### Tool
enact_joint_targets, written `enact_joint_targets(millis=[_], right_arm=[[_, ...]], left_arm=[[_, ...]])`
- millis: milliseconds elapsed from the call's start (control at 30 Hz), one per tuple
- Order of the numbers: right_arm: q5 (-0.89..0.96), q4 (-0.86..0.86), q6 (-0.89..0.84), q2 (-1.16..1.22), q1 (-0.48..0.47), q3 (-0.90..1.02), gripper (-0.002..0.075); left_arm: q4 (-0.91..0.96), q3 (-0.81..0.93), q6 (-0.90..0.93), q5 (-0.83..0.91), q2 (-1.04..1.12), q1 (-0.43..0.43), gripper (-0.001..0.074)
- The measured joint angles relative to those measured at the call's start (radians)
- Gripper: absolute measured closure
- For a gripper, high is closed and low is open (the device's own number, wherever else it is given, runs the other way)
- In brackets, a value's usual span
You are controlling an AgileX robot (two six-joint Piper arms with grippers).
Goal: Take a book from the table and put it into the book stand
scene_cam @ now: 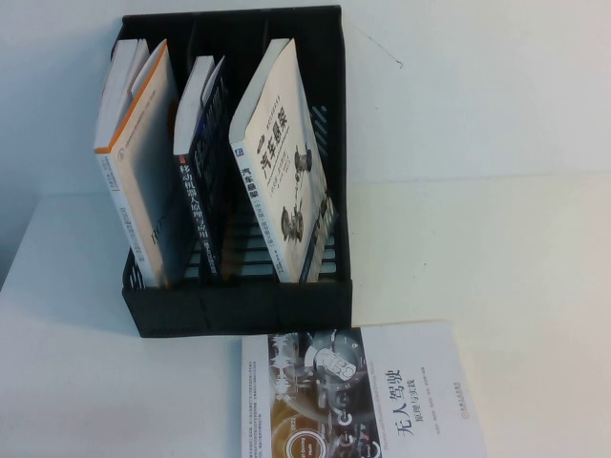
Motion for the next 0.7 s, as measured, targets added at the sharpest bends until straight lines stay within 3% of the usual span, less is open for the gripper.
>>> enact_joint_targets(millis=[400, 700], right_arm=[[-0.021, 0.087, 0.0, -0.095, -0.02, 0.236, 0.0727], [-0.017, 0.137, 0.0, -0.098, -0.141, 0.256, 0.0727]], left_arm=[[0.0, 0.0, 0.0, 0.0, 0.0, 0.0, 0.0737], [0.0, 0.0, 0.0, 0.0, 0.0, 0.0, 0.0738]])
